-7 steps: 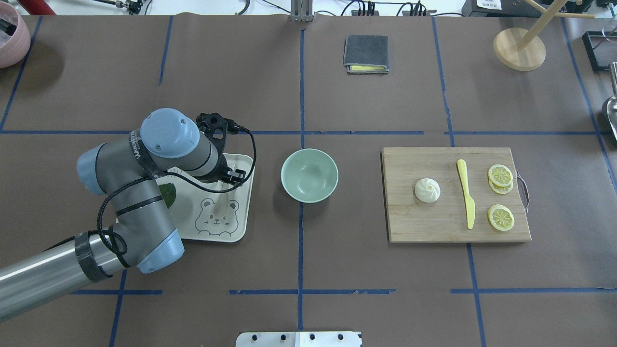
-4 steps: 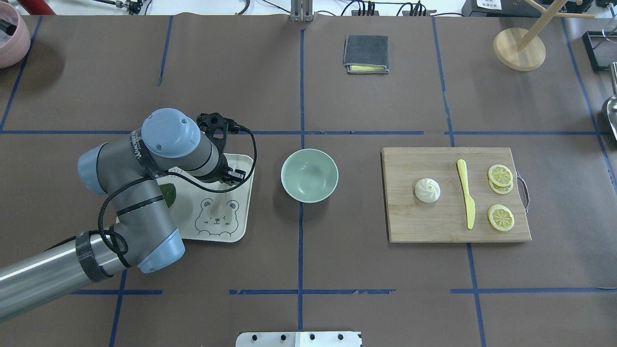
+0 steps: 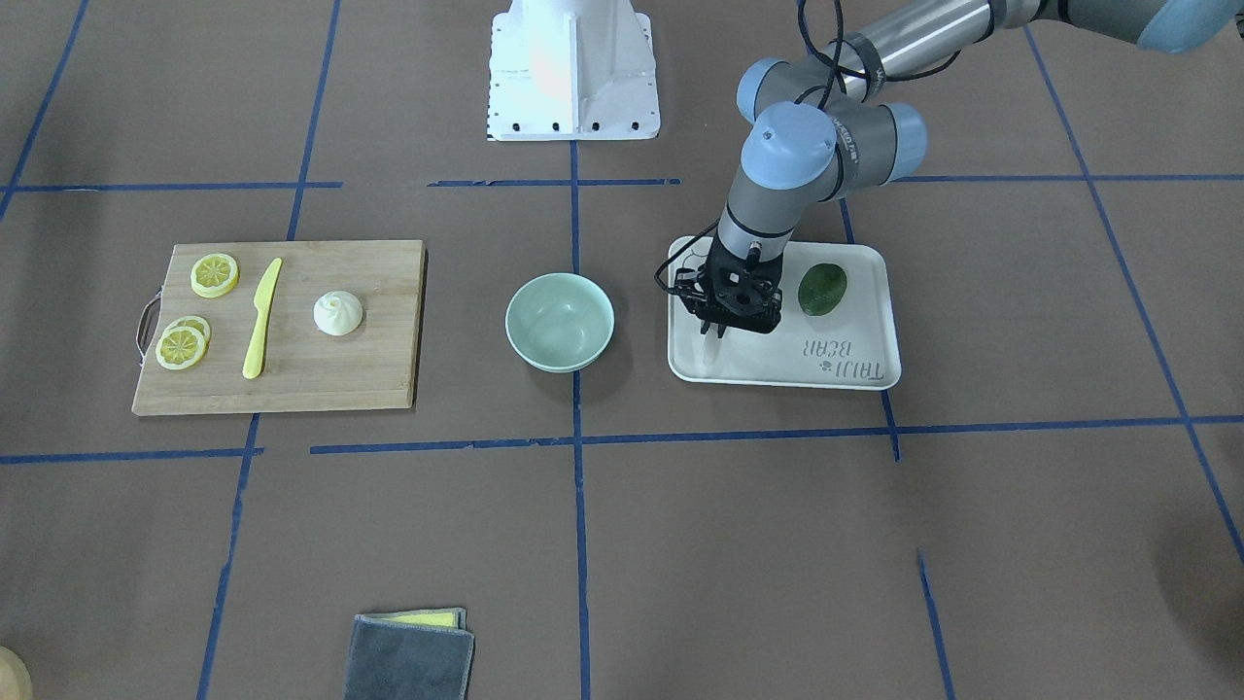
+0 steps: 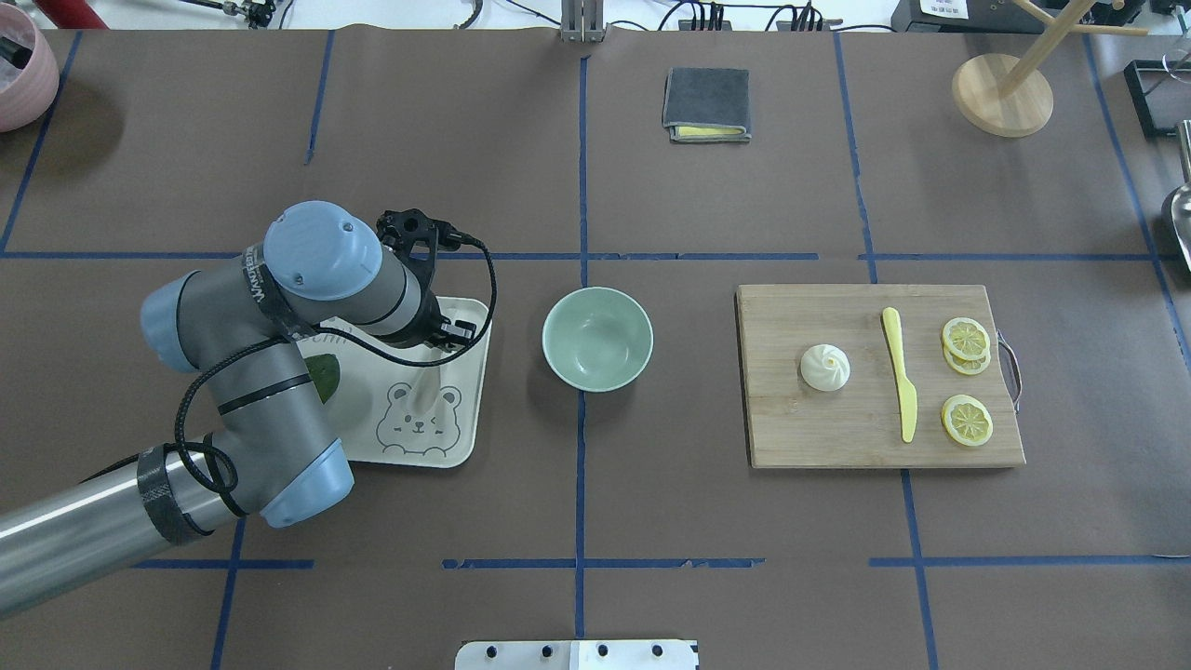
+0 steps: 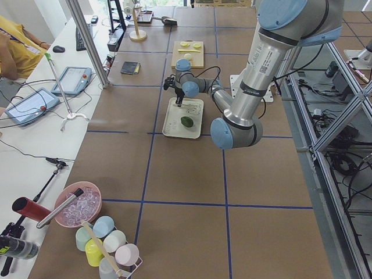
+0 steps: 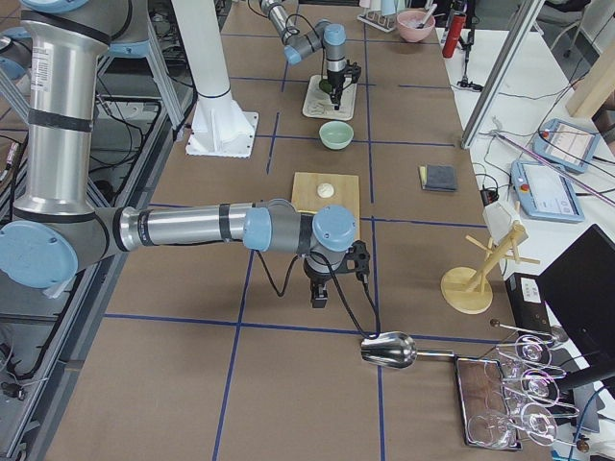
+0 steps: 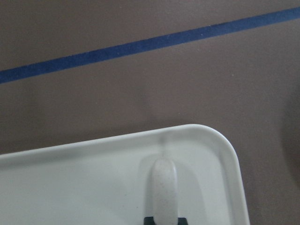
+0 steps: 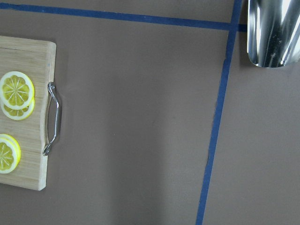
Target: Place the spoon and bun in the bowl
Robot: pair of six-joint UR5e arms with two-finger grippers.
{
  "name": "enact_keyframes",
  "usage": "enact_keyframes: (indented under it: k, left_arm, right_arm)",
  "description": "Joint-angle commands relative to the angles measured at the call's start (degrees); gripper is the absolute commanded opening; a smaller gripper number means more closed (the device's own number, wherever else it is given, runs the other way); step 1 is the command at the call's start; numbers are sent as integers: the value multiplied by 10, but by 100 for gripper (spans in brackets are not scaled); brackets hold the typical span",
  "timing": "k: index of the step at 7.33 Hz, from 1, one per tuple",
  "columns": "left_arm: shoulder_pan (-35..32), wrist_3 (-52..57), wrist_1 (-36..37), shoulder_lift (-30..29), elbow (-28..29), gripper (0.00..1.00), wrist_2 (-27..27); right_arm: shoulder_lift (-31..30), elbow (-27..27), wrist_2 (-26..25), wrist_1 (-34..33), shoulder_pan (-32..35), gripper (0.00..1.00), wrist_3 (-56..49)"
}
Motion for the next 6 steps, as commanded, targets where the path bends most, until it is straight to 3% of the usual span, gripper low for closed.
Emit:
enact_keyframes:
  k: [1,3,4,6]
  left_arm:
    - [1,-30,-1,-47,-6,0,0]
    - [6,-40,-8,-146,63,0,2]
    - [20,-39,-40,-174,92,0,47]
    - [45,-36,-112,-181,119,0,87]
  right_arm:
    - [0,1,9,0,0,100,1]
    - [1,3,10,1,0,100,1]
    - [1,2,10,8,-1,100,1]
    - [1,2,11,9,0,100,1]
